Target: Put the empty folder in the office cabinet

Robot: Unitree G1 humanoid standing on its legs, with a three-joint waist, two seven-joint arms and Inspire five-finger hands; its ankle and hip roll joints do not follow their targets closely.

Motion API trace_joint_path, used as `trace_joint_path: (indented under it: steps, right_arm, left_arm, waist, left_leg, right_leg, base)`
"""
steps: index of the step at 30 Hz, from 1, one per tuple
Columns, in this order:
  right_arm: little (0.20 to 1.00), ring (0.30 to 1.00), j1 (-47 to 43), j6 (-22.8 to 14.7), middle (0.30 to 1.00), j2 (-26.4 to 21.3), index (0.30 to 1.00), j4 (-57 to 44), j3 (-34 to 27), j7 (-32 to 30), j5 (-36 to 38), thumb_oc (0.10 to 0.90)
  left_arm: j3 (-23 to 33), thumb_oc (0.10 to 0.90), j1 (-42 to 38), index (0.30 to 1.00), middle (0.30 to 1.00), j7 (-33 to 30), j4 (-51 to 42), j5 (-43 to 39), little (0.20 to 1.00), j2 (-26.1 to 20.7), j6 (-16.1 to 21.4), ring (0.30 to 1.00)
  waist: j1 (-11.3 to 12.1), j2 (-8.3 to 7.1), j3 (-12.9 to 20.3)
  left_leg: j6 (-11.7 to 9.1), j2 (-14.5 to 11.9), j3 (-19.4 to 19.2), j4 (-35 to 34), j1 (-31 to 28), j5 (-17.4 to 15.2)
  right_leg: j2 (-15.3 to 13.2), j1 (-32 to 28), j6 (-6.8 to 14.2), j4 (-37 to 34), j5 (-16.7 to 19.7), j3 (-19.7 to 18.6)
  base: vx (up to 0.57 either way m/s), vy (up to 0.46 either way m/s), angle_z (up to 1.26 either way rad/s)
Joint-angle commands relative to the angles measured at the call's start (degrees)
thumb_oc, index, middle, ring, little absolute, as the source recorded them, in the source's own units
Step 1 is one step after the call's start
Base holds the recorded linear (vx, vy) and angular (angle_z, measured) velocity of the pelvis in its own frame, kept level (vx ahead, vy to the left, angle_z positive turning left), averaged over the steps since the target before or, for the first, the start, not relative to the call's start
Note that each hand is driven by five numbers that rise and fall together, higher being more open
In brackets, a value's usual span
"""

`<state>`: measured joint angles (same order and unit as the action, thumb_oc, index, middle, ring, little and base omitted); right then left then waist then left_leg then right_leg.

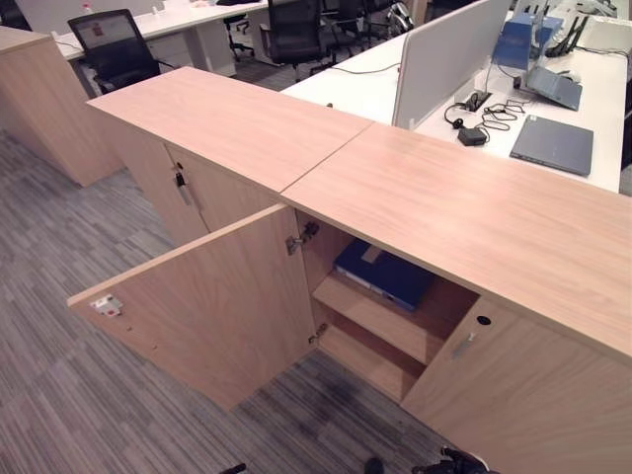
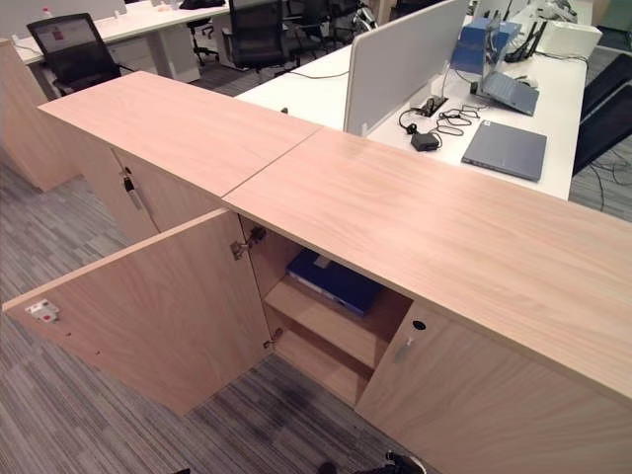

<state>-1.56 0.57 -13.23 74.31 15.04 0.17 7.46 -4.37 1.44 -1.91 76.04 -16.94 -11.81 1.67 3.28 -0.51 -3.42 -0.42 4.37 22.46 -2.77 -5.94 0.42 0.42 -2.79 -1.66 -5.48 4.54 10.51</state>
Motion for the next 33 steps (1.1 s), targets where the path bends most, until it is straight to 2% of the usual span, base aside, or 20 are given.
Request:
trace_joint_path:
  steps: [1, 2, 3, 4, 5, 7, 10, 13, 17, 18, 19, 21, 22, 23, 24, 28, 33]
  right_arm:
    - [0.900, 0.900, 3.7, 1.0, 0.900, -0.9, 0.900, 2.5, 2.4, 0.1, -3.3, 0.800]
    - [0.900, 0.900, 4.4, 1.3, 0.900, -2.1, 0.900, 2.2, 1.9, 1.0, -4.5, 0.800]
    - [0.900, 0.900, 4.7, 1.9, 0.900, -2.4, 0.900, 3.0, 1.4, 0.9, -4.6, 0.800]
    - [0.900, 0.900, 4.7, 1.9, 0.900, -2.4, 0.900, 3.0, 1.4, 0.9, -4.6, 0.800]
    - [0.900, 0.900, 3.9, 2.1, 0.900, -2.6, 0.900, 3.5, 0.2, 0.5, -4.4, 0.800]
    - [0.900, 0.900, 4.3, 1.8, 0.900, -3.3, 0.900, 2.7, -1.4, -0.5, -3.5, 0.800]
    - [0.900, 0.900, 5.0, 1.8, 0.900, -3.2, 0.900, 3.3, -1.8, -0.5, -4.3, 0.800]
    - [0.900, 0.900, 5.3, 1.5, 0.900, -3.2, 0.900, 3.1, -0.8, -0.3, -5.7, 0.800]
    - [0.900, 0.900, 6.0, 1.4, 0.900, -3.8, 0.900, 2.1, -0.4, 0.0, -6.3, 0.800]
    - [0.900, 0.900, 6.3, 1.4, 0.900, -4.3, 0.900, 1.8, -1.0, -0.2, -6.3, 0.800]
    - [0.900, 0.900, 6.2, 1.4, 0.900, -4.8, 0.900, 1.8, -1.7, -0.3, -6.1, 0.800]
    - [0.900, 0.900, 5.7, 1.2, 0.900, -6.7, 0.900, 0.8, -2.3, -0.3, -5.8, 0.800]
    - [0.900, 0.900, 5.7, 1.2, 0.900, -6.6, 0.900, 0.8, -2.3, -0.3, -5.8, 0.800]
    - [0.900, 0.900, 5.9, 1.3, 0.900, -7.5, 0.900, 1.1, -3.3, -0.1, -4.9, 0.800]
    - [0.900, 0.900, 5.8, 1.7, 0.900, -7.8, 0.900, 2.2, -4.0, 0.0, -4.3, 0.800]
    - [0.900, 0.900, 6.0, 2.4, 0.900, -7.5, 0.900, 4.2, -4.6, 1.5, -3.6, 0.800]
    - [0.900, 0.900, 5.2, 2.6, 0.900, -6.8, 0.900, 3.8, -3.6, 2.9, -2.4, 0.800]
  left_arm:
    - [2.0, 0.800, -3.0, 0.900, 0.900, -0.4, 1.6, -2.8, 0.900, 0.3, 1.4, 0.900]
    - [5.4, 0.800, -3.5, 0.900, 0.900, 0.8, 1.0, -7.8, 0.900, -3.7, -0.9, 0.900]
    - [5.4, 0.800, -3.3, 0.900, 0.900, -1.0, -5.4, -12.4, 0.900, -4.0, 2.0, 0.900]
    - [5.4, 0.800, -3.2, 0.900, 0.900, -1.1, -5.4, -12.4, 0.900, -4.0, 2.0, 0.900]
    - [6.1, 0.800, -4.1, 0.900, 0.900, -1.4, -6.6, -17.1, 0.900, -1.6, 2.1, 0.900]
    - [7.0, 0.800, -3.9, 0.900, 0.900, -3.6, -15.0, -21.3, 0.900, -1.2, 3.3, 0.900]
    - [8.3, 0.800, -4.4, 0.900, 0.900, -4.5, -18.5, -21.8, 0.900, -2.9, 4.0, 0.900]
    - [10.5, 0.800, -6.5, 0.900, 0.900, -5.7, -17.2, -20.7, 0.900, -7.2, 4.5, 0.900]
    - [11.9, 0.800, -10.2, 0.900, 0.900, -7.7, -22.0, -20.1, 0.900, -12.6, 5.7, 0.900]
    - [11.7, 0.800, -11.5, 0.900, 0.900, -7.9, -23.0, -20.0, 0.900, -13.5, 5.7, 0.900]
    - [11.7, 0.800, -13.2, 0.900, 0.900, -8.4, -23.3, -20.1, 0.900, -14.5, 6.1, 0.900]
    - [12.0, 0.800, -17.3, 0.900, 0.900, -8.9, -21.6, -20.7, 0.900, -18.2, 6.6, 0.900]
    - [12.0, 0.800, -17.4, 0.900, 0.900, -8.9, -21.5, -20.7, 0.900, -18.2, 6.7, 0.900]
    - [11.3, 0.800, -21.9, 0.900, 0.900, -8.6, -19.2, -21.5, 0.900, -21.5, 6.2, 0.900]
    - [10.5, 0.800, -26.1, 0.900, 0.900, -7.4, -15.0, -22.0, 0.900, -24.8, 4.9, 0.900]
    - [9.4, 0.800, -32.5, 0.900, 0.900, -4.0, -8.0, -23.0, 0.900, -29.3, 2.5, 0.900]
    - [10.0, 0.800, -33.0, 0.900, 0.900, -2.0, -3.3, -23.3, 0.900, -29.8, 1.3, 0.900]
  waist:
    - [0.5, -1.39, 2.0]
    - [0.6, -0.65, 2.1]
    - [0.5, -0.24, 2.2]
    - [0.3, -0.27, 2.4]
    - [-0.2, 0.25, 2.7]
    - [-0.3, 0.78, 2.6]
    - [-0.7, 1.18, 2.9]
    - [-1.0, 1.03, 3.0]
    - [-1.2, 0.73, 1.5]
    - [-1.4, 0.58, 0.4]
    - [-2.0, 0.41, -0.1]
    - [-3.1, 0.16, -0.4]
    - [-3.1, 0.13, -0.4]
    - [-4.1, 0.33, 0.1]
    - [-4.6, 0.96, 0.9]
    - [-5.1, 1.90, 3.0]
    - [-4.7, 1.66, 3.6]
  left_leg:
    - [-1.1, 1.2, -2.0, -2.2, 1.9, -1.1]
    - [-1.3, 0.9, -2.0, -2.2, 1.8, -1.0]
    - [-1.4, 0.9, -1.9, -2.2, 2.0, -1.0]
    - [-1.3, 1.0, -1.8, -2.2, 2.2, -0.8]
    - [-1.6, 0.8, -1.9, -2.2, 2.3, -0.7]
    - [-1.9, 0.6, -2.0, -2.2, 2.3, -0.7]
    - [-2.3, 0.4, -1.5, -2.2, 2.6, -0.4]
    - [-2.5, 0.0, -1.9, -2.2, 2.3, -0.9]
    - [-3.2, -0.7, -2.6, -1.6, 2.4, -0.8]
    - [-3.7, -1.0, -3.7, -0.5, 3.5, -0.9]
    - [-4.0, -1.6, -6.5, 0.5, 5.1, -0.9]
    - [-4.0, -4.9, -16.7, 0.9, 6.6, -0.9]
    - [-3.9, -4.9, -16.7, 0.9, 6.7, -0.8]
    - [-4.1, -7.2, -22.8, 0.9, 6.9, -0.2]
    - [-4.1, -7.8, -24.6, -0.8, 5.7, -0.1]
    - [-3.9, -7.4, -26.2, -2.2, 2.9, -0.5]
    - [-3.0, -6.7, -27.2, -2.2, 1.6, -1.5]
  right_leg:
    - [-4.1, -1.7, 6.9, 1.5, -5.2, -0.1]
    - [-4.0, -1.9, 6.9, 1.5, -5.4, 0.1]
    - [-4.0, -1.9, 6.8, 1.7, -5.4, 0.5]
    - [-4.1, -1.7, 6.8, 1.6, -5.3, 0.6]
    - [-4.0, -1.7, 6.6, 1.7, -5.5, 0.6]
    - [-3.7, -2.0, 6.4, 1.5, -5.8, 0.6]
    - [-3.4, -2.1, 6.2, 0.7, -5.9, 1.0]
    - [-2.9, -2.3, 6.1, 0.5, -6.0, 0.0]
    - [-2.6, -2.6, 5.6, 1.0, -6.7, -0.4]
    - [-2.9, -2.6, 5.6, 1.4, -7.1, 0.3]
    - [-3.5, -2.5, 5.8, 1.8, -7.2, 1.1]
    - [-4.5, -2.4, 6.4, 2.1, -7.1, 2.7]
    - [-4.5, -2.2, 6.4, 2.1, -7.0, 2.6]
    - [-4.7, -2.4, 6.7, 1.9, -6.9, 3.7]
    - [-4.5, -2.7, 7.0, 1.5, -6.7, 3.8]
    - [-5.0, -4.5, 7.3, 1.0, -7.2, 3.4]
    - [-5.7, -4.8, 7.7, 1.5, -7.2, 2.5]
  base:
    - [0.02, -0.050, 0.30]
    - [0.02, -0.057, 0.25]
    - [0.01, -0.026, 0.15]
    - [0.01, -0.029, 0.15]
    - [0.01, -0.029, 0.17]
    - [0.00, -0.047, 0.08]
    - [0.00, -0.048, -0.02]
    - [0.03, -0.060, 0.01]
    - [0.00, -0.038, -0.04]
    - [-0.10, 0.014, -0.04]
    - [-0.11, 0.049, 0.13]
    - [-0.05, 0.065, 0.31]
    - [-0.01, 0.042, 0.85]
    - [0.03, 0.041, 1.03]
    - [0.07, 0.058, 0.80]
    - [0.12, 0.093, -0.03]
    - [0.06, 0.086, 0.01]
